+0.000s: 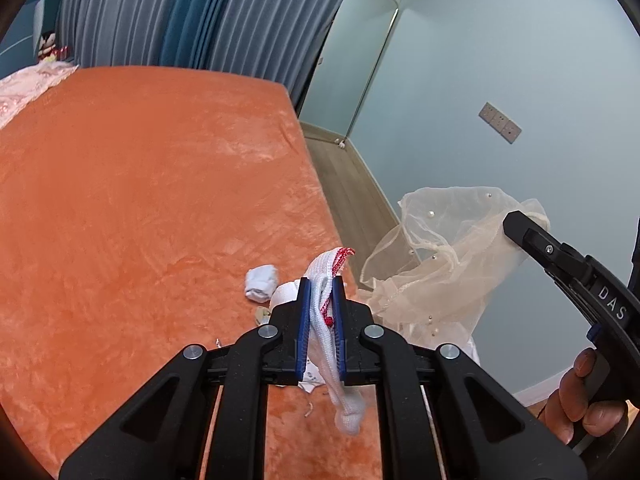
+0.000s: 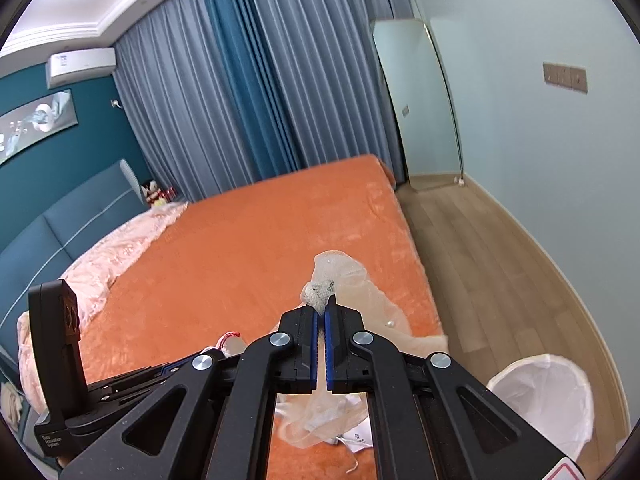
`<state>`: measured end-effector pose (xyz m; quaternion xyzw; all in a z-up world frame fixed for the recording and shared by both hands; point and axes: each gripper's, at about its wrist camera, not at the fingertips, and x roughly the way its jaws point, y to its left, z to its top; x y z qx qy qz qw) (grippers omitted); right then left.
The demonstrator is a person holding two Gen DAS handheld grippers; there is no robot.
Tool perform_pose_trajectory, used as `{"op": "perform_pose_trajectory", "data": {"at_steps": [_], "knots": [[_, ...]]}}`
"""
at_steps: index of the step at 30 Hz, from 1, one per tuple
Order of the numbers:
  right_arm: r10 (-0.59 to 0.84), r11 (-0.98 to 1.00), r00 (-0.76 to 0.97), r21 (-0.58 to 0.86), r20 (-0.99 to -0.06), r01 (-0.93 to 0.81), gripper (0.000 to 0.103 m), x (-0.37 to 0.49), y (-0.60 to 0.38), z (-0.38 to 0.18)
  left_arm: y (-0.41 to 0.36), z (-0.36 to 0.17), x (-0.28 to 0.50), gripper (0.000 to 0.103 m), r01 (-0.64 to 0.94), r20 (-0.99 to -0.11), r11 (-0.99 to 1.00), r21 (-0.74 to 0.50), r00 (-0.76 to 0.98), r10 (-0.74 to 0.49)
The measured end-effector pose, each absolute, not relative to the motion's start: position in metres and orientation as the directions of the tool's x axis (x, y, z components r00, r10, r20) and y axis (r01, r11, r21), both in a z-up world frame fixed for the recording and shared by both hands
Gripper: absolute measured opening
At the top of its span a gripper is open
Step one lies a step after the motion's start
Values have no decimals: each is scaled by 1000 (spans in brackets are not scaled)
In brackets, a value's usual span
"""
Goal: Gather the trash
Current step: 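Carry the sock and mesh bag over the bin and open both tools to drop them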
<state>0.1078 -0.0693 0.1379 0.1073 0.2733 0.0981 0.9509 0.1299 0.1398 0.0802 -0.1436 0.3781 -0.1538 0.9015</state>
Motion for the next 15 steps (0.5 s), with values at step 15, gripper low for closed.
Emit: {"op": "perform_pose_trajectory", "data": {"at_steps": [15], "knots": [[147, 968, 895, 247, -420, -42, 2, 38, -141, 181, 87, 128, 70, 10, 270, -597, 900, -342, 677, -430]]}}
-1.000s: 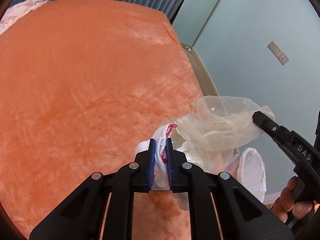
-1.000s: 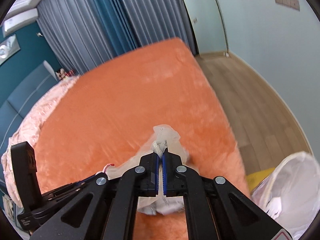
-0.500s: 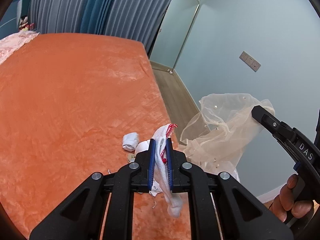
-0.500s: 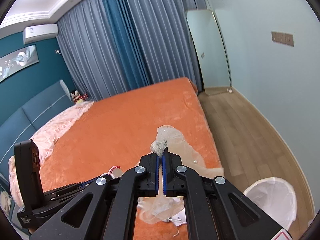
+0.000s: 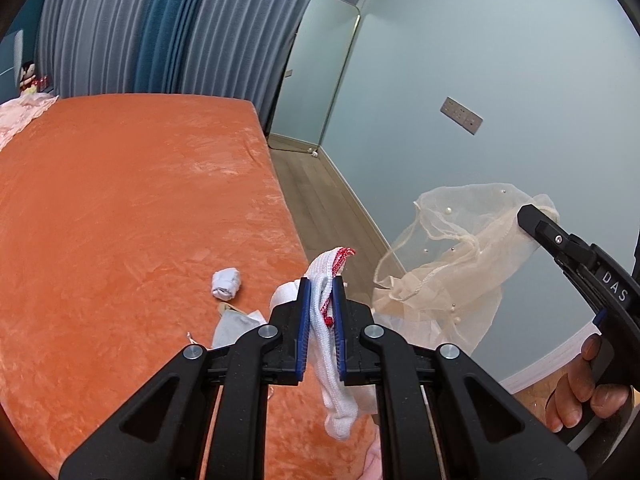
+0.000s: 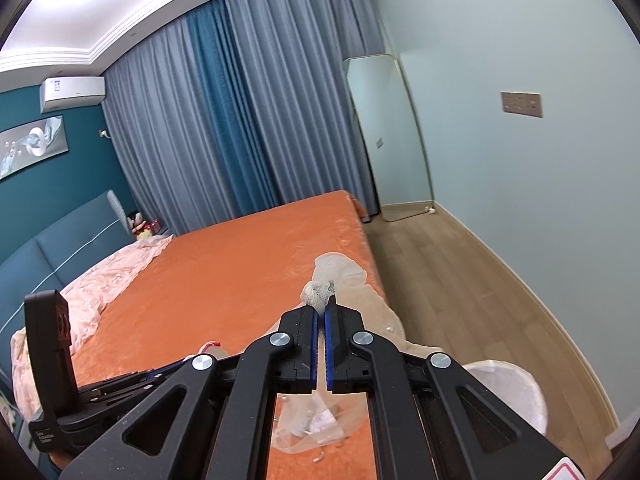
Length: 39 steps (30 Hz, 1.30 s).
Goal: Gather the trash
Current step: 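Carry the sock and mesh bag over the bin and open both tools to drop them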
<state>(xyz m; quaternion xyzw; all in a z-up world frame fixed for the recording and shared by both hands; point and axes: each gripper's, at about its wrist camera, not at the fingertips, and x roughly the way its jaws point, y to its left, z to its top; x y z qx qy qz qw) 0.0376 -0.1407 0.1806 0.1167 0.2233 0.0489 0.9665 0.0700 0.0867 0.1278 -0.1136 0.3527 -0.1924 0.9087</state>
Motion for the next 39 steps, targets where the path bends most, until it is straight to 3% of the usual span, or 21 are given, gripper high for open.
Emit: {"op": "perform_pose_trajectory", "data": {"at_steps": [39], "knots": [[-18, 936, 846, 289, -533, 202, 2, -27, -257, 96, -89, 92, 33, 10, 465, -676, 845, -265, 536, -506]]}}
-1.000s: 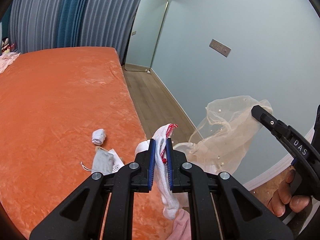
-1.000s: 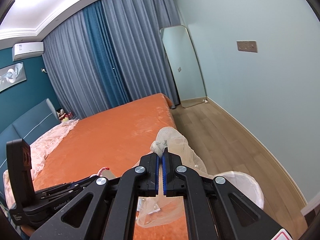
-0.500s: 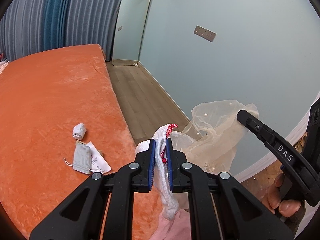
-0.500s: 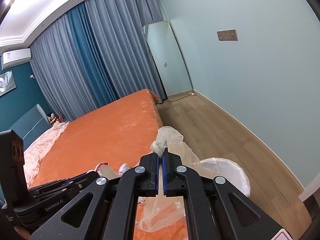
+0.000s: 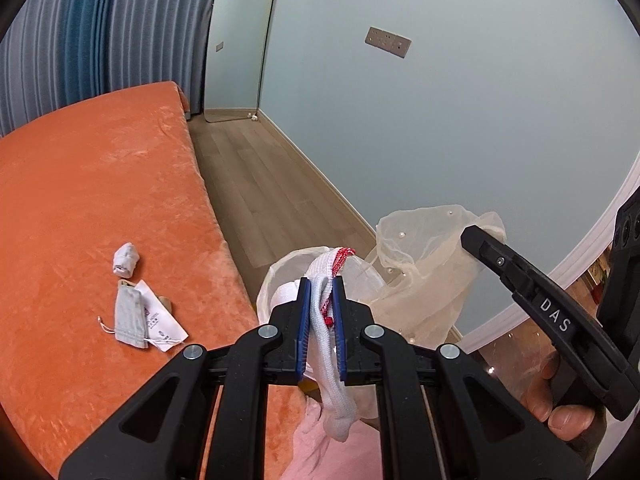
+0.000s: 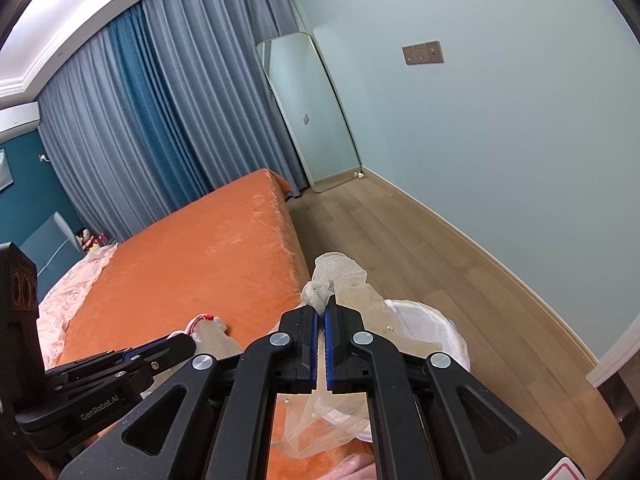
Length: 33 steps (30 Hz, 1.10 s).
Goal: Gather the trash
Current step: 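Carry the sock and mesh bag over the bin and open both tools to drop them, then move both tools back to the bed toward the grey pouch and white packet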
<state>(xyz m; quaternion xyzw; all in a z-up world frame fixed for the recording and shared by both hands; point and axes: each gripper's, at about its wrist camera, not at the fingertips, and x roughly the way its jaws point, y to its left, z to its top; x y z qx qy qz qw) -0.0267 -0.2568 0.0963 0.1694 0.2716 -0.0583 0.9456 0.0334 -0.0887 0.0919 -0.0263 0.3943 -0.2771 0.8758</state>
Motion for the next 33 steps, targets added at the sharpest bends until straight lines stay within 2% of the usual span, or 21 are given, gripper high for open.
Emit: {"op": "perform_pose_trajectory", "data": {"at_steps": [18, 20, 24, 27, 29, 33], "knots": [[-14, 923, 791, 297, -612, 246, 3, 13, -284, 37, -153, 35, 89, 13, 497, -738, 828, -259, 452, -501], [-12, 924, 783, 292, -622, 246, 5, 18, -283, 32, -157, 29, 95, 20, 492, -741, 832, -256, 453, -496], [-12, 926, 761, 279, -648, 253, 12, 32, -281, 21, -161, 21, 105, 50, 474, -734, 845, -245, 479, -482], [-9, 920, 754, 289, -656, 263, 18, 34, -281, 17, -158, 19, 110, 55, 452, -735, 856, -251, 486, -473], [-28, 919, 757, 281, -653, 276, 31, 32, -281, 19, -149, 19, 111, 58, 432, -732, 865, -254, 499, -464], [-29, 918, 754, 281, -657, 280, 34, 27, -275, 20, -128, 16, 110, 59, 398, -729, 878, -265, 513, -452]]}}
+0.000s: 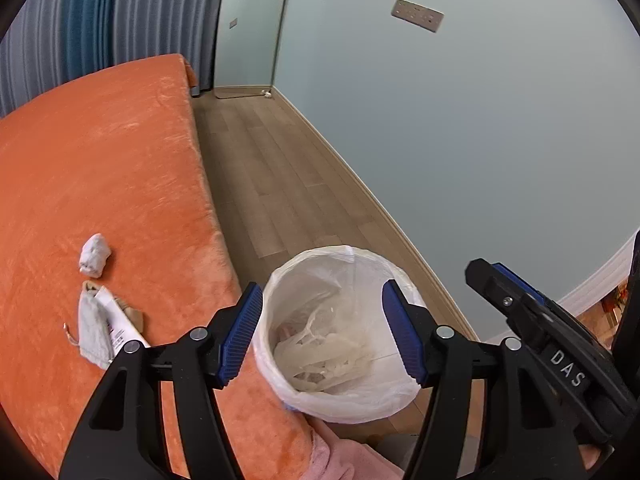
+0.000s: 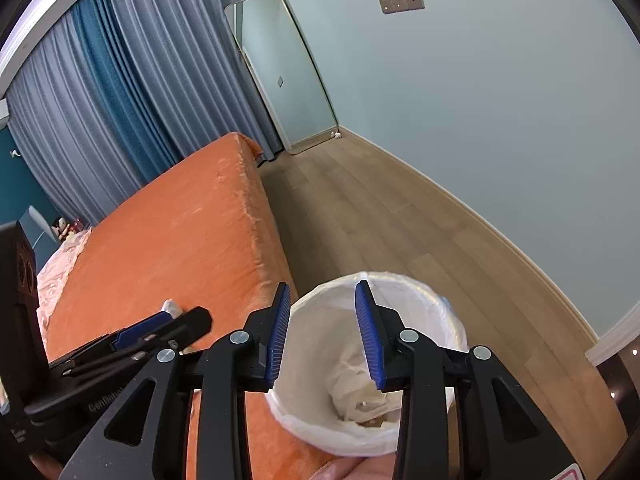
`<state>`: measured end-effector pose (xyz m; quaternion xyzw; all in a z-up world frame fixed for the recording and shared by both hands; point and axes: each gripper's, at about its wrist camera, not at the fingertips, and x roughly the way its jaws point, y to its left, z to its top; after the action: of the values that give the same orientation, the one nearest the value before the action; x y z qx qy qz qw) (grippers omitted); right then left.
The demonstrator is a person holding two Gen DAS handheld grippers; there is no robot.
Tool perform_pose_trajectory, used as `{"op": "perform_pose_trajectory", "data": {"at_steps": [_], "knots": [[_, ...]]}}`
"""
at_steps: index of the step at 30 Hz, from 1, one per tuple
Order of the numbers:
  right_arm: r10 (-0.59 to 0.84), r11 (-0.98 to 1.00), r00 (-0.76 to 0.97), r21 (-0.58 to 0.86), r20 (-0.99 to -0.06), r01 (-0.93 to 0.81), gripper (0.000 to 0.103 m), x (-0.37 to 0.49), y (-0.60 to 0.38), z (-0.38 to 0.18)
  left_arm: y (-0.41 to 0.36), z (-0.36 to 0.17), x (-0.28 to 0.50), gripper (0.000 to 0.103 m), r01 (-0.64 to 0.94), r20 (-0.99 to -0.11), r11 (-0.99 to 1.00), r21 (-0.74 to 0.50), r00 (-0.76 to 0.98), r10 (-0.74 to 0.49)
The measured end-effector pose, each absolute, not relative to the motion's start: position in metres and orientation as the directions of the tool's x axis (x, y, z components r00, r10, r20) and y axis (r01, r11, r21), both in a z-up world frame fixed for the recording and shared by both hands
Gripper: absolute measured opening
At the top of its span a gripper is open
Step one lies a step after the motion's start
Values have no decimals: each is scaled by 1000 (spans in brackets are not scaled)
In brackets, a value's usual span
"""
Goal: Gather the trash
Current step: 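Move both tools back to the bed toward the grey pouch and white packet, then grasp the grey drawstring pouch with the left tool while the right tool grasps the white hotel packet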
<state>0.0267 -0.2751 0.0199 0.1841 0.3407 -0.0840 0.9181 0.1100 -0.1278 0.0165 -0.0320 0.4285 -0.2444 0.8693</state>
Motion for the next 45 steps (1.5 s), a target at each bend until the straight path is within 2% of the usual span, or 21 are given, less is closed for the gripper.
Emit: {"op": "perform_pose_trajectory", "data": {"at_steps": [3, 8, 12, 17, 34, 45], "knots": [[-27, 922, 751, 274, -659, 274, 36, 24, -264, 21, -109, 16, 107, 59, 368, -729, 892, -262, 530, -433], [-32, 932, 754, 252, -656, 259, 50, 14, -238, 22, -75, 14, 100, 59, 323, -730, 915, -242, 561, -391], [-15, 946, 750, 234, -662, 225, 51, 10, -213, 20, -48, 11, 97, 66, 277, -739, 932, -235, 572, -356], [17, 955, 745, 231, -667, 185, 58, 11, -179, 18, -9, 10, 95, 66, 209, -740, 943, -257, 585, -332], [48, 984, 708, 156, -705, 89, 58, 19, -95, -4, 82, -4, 81, 68, 68, -747, 965, -254, 619, -240], [61, 987, 661, 142, -748, 69, 58, 24, -64, -37, 132, -38, 74, 76, -16, -786, 975, -223, 595, -170]]}}
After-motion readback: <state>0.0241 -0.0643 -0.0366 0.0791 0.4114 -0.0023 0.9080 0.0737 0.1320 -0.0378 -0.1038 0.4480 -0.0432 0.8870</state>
